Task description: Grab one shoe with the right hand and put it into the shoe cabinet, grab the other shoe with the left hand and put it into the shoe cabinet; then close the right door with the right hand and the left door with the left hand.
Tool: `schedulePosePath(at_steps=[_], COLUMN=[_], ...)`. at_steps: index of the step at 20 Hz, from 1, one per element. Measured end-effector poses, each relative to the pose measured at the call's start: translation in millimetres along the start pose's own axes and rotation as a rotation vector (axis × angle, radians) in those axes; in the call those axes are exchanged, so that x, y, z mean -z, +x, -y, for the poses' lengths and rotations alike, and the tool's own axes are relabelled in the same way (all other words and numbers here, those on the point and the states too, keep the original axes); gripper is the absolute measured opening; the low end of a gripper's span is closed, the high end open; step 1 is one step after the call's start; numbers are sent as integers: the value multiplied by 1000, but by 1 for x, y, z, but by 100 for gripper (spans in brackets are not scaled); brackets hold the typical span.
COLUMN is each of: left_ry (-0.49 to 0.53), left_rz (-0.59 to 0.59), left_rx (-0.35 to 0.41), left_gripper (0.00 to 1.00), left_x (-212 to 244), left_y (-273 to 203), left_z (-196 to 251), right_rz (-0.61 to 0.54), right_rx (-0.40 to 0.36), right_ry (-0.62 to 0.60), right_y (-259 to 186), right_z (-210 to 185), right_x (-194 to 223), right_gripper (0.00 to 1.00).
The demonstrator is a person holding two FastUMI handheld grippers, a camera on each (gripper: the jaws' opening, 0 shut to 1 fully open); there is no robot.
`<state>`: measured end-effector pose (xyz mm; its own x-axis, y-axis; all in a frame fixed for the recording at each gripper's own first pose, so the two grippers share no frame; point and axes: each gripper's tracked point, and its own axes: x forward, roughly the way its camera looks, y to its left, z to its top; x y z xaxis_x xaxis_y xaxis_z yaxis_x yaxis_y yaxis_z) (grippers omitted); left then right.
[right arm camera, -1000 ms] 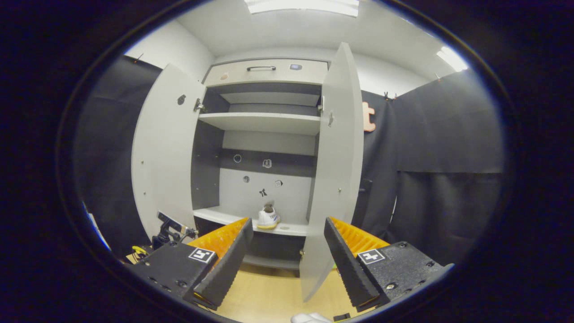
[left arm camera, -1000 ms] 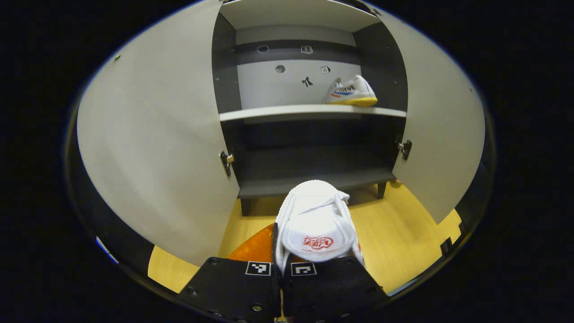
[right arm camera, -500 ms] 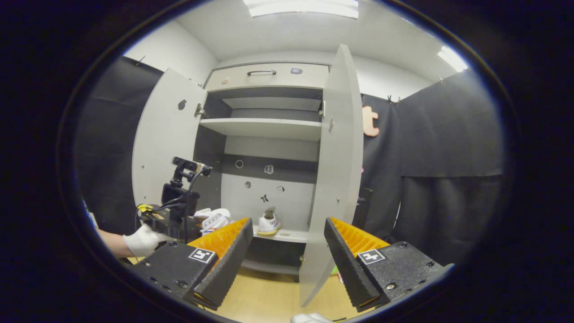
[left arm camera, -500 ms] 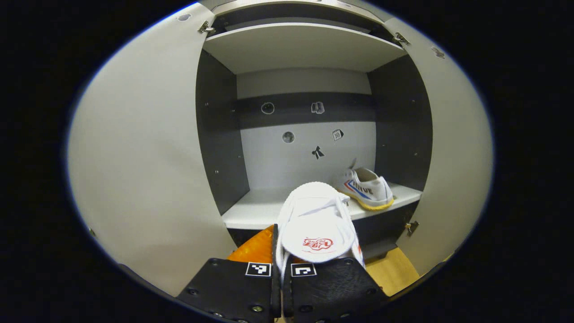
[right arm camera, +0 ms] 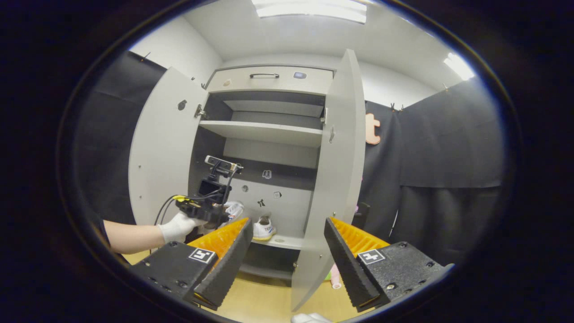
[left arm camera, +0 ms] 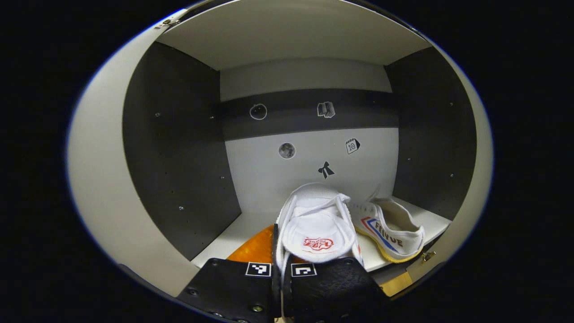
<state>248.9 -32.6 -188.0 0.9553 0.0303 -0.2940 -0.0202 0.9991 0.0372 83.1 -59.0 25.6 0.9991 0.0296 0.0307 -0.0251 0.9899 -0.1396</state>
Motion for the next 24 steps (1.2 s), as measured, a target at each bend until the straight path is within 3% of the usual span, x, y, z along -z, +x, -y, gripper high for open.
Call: schedulePosePath(at_steps=[3, 4, 7, 9, 10, 11, 13, 15, 18, 23, 24], left_ry=[-7, -2, -10, -5, -2, -3, -4, 6, 5, -16, -11], left_rz=[-31, -51, -125, -182, -199, -207, -217, -234, -229, -170, -158], left_rx=[-15, -19, -18, 5, 14, 29, 35, 20, -8, 7, 6], left_gripper=[12, 2, 2, 2, 13, 4, 12, 30, 89, 100, 97], left_x=[3, 6, 17, 22, 23, 23, 22, 27, 32, 13, 10], left_y=[3, 8, 23, 30, 33, 34, 35, 33, 29, 3, -4], left_z=[-1, 0, 5, 7, 9, 11, 10, 4, -14, -24, -26], right_rz=[-8, -15, -35, -42, -46, -51, -68, -70, -66, -67, -62], right_rx=[3, 1, 6, 0, -1, -5, -16, -16, -11, -25, -27], right_ry=[-8, -7, -5, 8, 16, 25, 39, 45, 46, 53, 54], right_y=[1, 2, 3, 5, 6, 7, 8, 9, 8, 8, 7], right_z=[2, 3, 5, 6, 5, 5, 2, 3, 5, -1, -1], right_x=[-1, 0, 4, 6, 7, 9, 13, 15, 12, 13, 12], right_gripper=[100, 100, 100, 100, 100, 100, 100, 100, 100, 100, 100])
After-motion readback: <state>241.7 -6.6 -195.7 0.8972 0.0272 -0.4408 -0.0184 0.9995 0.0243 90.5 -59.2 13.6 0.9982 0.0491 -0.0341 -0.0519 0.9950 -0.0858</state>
